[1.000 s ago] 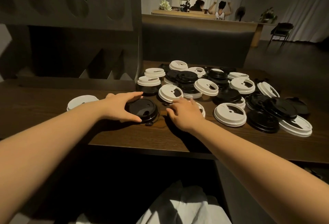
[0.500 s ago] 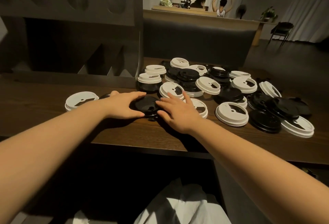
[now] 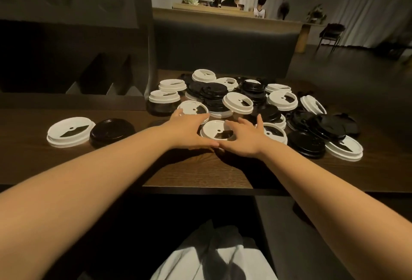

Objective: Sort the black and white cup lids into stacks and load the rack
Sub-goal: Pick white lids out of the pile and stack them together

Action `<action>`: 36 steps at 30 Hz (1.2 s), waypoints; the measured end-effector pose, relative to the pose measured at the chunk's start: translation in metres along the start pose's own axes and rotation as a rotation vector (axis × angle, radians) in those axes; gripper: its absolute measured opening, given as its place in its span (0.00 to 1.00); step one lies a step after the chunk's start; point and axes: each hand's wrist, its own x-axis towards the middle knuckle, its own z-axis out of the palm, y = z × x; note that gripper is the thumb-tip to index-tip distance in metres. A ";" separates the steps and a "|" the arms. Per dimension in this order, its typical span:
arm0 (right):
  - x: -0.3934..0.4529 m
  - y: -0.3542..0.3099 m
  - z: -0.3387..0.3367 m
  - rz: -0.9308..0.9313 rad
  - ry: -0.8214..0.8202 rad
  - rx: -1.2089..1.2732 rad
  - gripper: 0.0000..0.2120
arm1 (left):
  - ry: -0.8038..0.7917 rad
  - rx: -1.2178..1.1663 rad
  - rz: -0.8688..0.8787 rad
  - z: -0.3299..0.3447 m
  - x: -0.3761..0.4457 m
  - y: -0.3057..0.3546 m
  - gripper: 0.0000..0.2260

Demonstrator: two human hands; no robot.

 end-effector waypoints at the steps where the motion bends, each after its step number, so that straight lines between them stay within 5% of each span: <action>1: -0.001 0.000 -0.002 -0.001 -0.014 0.029 0.34 | -0.005 0.025 -0.008 0.002 0.002 0.002 0.38; 5: -0.004 0.004 -0.004 -0.024 0.036 0.072 0.33 | 0.035 0.121 0.012 0.008 0.006 0.011 0.31; 9: -0.004 0.006 -0.003 -0.055 0.080 0.084 0.29 | 0.096 0.014 -0.025 0.007 0.005 0.012 0.40; 15: 0.003 -0.011 -0.007 -0.080 0.255 0.316 0.26 | 0.245 -0.434 -0.054 -0.013 -0.008 -0.011 0.42; 23: 0.018 -0.071 -0.001 -0.165 0.172 0.700 0.26 | 0.278 -0.563 -0.145 -0.026 -0.048 -0.081 0.38; 30: 0.025 -0.086 -0.004 -0.209 0.190 0.742 0.26 | 0.296 -0.611 -0.134 -0.030 -0.059 -0.102 0.35; 36: 0.047 -0.054 -0.008 0.036 0.201 0.563 0.32 | 0.393 -0.547 -0.134 -0.033 -0.049 -0.091 0.37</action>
